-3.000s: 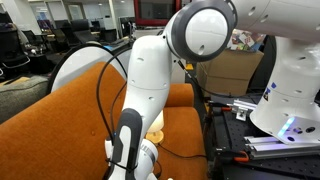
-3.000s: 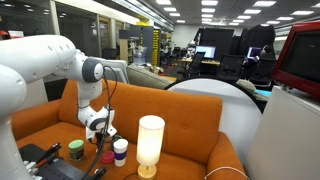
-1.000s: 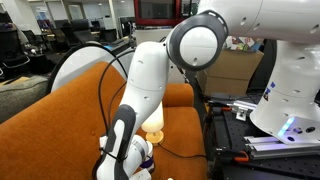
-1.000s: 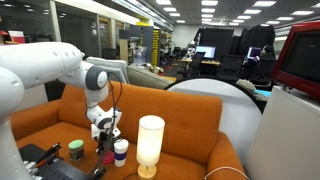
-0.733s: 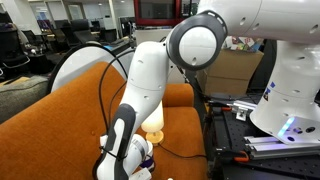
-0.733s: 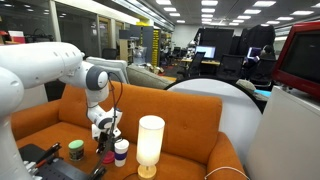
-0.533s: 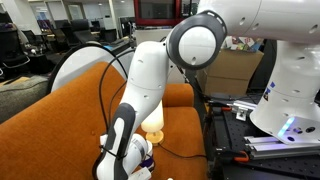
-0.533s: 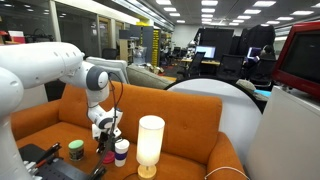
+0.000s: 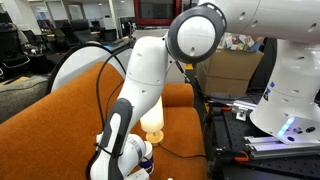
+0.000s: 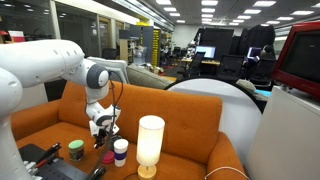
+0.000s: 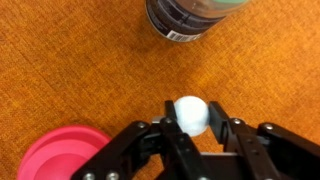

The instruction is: Pick the white ball and put it in the green cup

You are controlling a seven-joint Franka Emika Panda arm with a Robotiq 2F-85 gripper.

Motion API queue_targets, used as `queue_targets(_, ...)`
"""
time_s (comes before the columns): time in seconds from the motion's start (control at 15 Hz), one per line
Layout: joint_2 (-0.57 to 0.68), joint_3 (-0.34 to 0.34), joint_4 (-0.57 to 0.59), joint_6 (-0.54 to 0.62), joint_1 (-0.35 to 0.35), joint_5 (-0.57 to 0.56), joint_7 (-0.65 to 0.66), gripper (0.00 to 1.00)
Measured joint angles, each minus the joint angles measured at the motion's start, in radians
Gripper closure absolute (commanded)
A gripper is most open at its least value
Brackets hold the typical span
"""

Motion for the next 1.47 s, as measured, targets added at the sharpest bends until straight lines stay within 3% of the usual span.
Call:
queue_targets(0.4,-0.083,0.032,-0.114,0.117,-0.005,0.000,-0.040,0.88)
queue_targets(1.07,-0.204,0.054,-0.323,0.586,-0.011,-0.001,-0.077,0.88)
queue_targets(1.47,-0.233,0.052,-0.402,0.760,-0.050,-0.002,-0.074,0.88)
